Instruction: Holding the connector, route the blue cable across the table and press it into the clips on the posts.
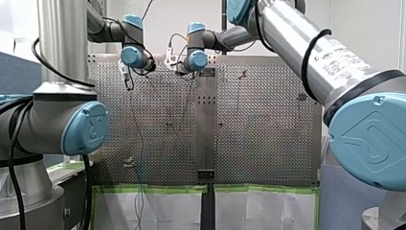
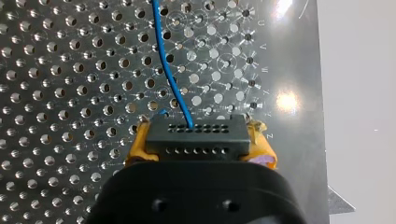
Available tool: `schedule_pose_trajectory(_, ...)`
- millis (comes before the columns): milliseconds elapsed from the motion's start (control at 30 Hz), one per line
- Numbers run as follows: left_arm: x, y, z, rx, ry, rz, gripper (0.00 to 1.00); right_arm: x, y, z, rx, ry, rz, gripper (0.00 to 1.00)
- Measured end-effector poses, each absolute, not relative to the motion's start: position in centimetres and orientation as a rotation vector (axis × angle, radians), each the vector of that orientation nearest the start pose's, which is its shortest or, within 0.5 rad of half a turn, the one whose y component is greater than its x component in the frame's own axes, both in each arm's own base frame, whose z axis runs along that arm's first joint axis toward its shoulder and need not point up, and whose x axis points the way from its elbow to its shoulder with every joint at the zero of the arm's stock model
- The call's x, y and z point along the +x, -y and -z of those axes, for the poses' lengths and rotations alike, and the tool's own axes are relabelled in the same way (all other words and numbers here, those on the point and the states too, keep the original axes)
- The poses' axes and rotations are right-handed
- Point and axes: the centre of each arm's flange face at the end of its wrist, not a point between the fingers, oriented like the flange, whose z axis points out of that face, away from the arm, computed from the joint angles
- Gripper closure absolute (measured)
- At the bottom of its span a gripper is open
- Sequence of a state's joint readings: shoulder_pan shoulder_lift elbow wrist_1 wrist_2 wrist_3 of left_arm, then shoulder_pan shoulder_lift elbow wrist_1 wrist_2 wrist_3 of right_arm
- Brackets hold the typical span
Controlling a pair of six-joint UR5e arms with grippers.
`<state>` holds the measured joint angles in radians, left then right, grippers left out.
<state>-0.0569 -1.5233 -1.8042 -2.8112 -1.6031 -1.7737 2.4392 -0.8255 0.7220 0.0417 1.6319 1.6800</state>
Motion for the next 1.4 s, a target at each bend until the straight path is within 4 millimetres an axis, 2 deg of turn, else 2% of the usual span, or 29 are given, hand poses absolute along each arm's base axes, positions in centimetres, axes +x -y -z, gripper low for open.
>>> schedule_pose_trajectory(367,50.4,16.1,-42.7,-0.162,-1.424,0.169,0.00,67.7,41.4,-42.2,-2.305,-1.085,2.564,1.00)
schedule_pose_trajectory(600,52.5,16.4,-40.8,-0.163,-1.457,0.165,0.00,67.6,41.6,-42.2,-2.305,-1.090,2.565,1.00)
schedule_pose_trajectory(733,53.2,16.5,-39.6,-0.162,-1.481,0.160,0.00,67.6,41.6,-42.2,-2.305,-1.089,2.564,1.00)
schedule_pose_trajectory(900,53.4,16.5,-39.5,-0.172,-1.487,0.133,0.00,67.6,41.7,-42.2,-2.306,-1.089,2.563,1.00)
schedule_pose_trajectory(933,53.4,16.5,-39.6,-0.175,-1.487,0.130,0.05,67.6,41.7,-42.2,-2.307,-1.089,2.563,1.00)
schedule_pose_trajectory(967,53.4,16.5,-39.6,-0.176,-1.486,0.128,0.20,67.6,41.7,-42.2,-2.307,-1.089,2.563,1.00)
schedule_pose_trajectory(1000,53.4,16.5,-39.7,-0.178,-1.486,0.127,0.20,67.6,41.7,-42.2,-2.307,-1.089,2.562,1.00)
schedule_pose_trajectory(1033,53.4,16.5,-39.7,-0.178,-1.486,0.125,0.27,67.6,41.7,-42.2,-2.307,-1.089,2.562,1.00)
schedule_pose_trajectory(1067,53.4,16.6,-39.7,-0.178,-1.485,0.124,0.40,67.6,41.6,-42.1,-2.308,-1.089,2.561,1.00)
schedule_pose_trajectory(1100,53.4,16.6,-39.7,-0.179,-1.485,0.122,0.40,67.6,41.6,-42.1,-2.308,-1.090,2.560,1.00)
schedule_pose_trajectory(1167,53.4,16.6,-39.7,-0.183,-1.485,0.116,0.65,67.6,41.6,-42.1,-2.306,-1.092,2.559,1.00)
schedule_pose_trajectory(1200,53.4,16.6,-39.7,-0.187,-1.485,0.112,0.65,67.6,41.6,-42.1,-2.304,-1.093,2.558,1.00)
schedule_pose_trajectory(1233,53.4,16.6,-39.7,-0.190,-1.484,0.110,0.79,67.6,41.6,-42.1,-2.303,-1.094,2.558,1.00)
schedule_pose_trajectory(1300,53.3,16.5,-39.7,-0.196,-1.483,0.105,0.79,67.6,41.6,-42.1,-2.302,-1.096,2.556,1.00)
schedule_pose_trajectory(1333,53.3,16.5,-39.7,-0.198,-1.483,0.103,1.00,67.6,41.6,-42.1,-2.302,-1.096,2.556,1.00)
schedule_pose_trajectory(1400,53.3,16.4,-39.7,-0.207,-1.482,0.100,1.00,67.6,41.6,-42.1,-2.303,-1.096,2.554,1.00)
